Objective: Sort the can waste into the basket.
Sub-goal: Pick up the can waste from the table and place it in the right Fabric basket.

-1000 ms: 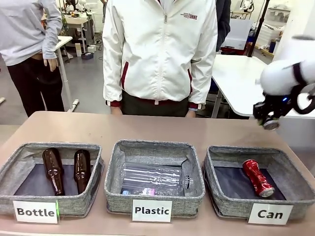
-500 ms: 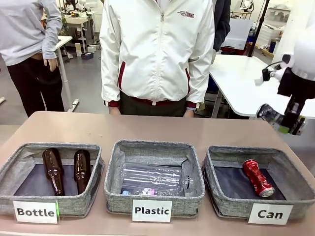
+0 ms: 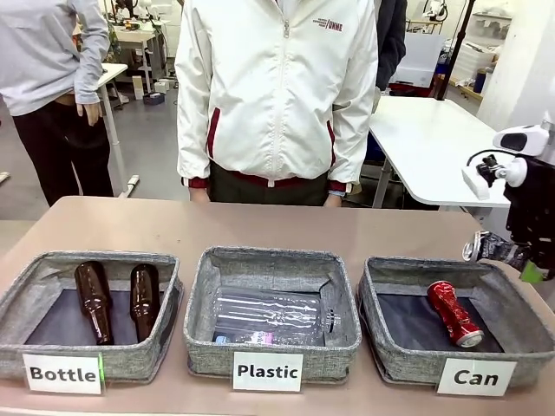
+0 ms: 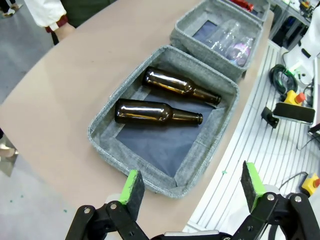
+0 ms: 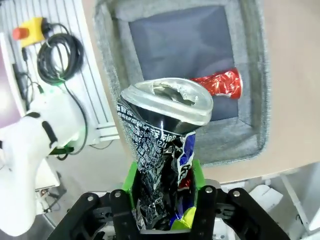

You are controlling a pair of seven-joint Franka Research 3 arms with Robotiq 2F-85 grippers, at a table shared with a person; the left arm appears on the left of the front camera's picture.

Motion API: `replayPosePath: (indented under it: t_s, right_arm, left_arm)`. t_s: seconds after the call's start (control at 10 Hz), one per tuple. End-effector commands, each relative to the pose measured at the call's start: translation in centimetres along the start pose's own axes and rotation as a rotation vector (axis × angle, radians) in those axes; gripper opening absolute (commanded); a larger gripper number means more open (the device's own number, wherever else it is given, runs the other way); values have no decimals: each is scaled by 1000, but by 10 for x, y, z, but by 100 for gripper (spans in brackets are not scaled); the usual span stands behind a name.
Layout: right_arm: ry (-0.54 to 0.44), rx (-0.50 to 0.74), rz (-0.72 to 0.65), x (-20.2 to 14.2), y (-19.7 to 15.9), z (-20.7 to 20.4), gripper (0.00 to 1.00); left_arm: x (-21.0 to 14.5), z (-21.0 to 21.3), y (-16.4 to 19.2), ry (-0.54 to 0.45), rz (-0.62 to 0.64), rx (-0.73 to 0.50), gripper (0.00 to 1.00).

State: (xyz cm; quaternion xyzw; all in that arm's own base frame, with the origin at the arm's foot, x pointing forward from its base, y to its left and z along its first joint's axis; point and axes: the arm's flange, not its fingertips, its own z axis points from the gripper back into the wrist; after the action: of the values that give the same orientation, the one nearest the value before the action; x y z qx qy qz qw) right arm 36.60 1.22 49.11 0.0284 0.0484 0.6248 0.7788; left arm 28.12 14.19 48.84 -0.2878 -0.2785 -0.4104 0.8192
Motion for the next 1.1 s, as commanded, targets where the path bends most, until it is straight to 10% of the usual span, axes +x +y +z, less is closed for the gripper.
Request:
replayPosePath:
  t_s: [0.0, 0.1, 0.7, 0.9, 1.0]
  right_arm:
    - [-72, 22, -11, -7, -6, 2, 57]
    - [-95, 10, -25, -6, -8, 2, 100]
    - [-149, 13, -89, -5, -12, 5, 100]
    - [-313, 110, -249, -12, -20, 11, 100]
    - [-544, 250, -526, -22, -29, 16, 100]
  left_arm:
    - [1, 0, -1, 5, 14, -1, 100]
    - [1, 0, -1, 5, 14, -1, 100]
    - [1, 0, -1, 5, 14, -1, 100]
    - [1, 0, -1, 5, 14, -1, 100]
    - [1, 0, -1, 5, 14, -1, 100]
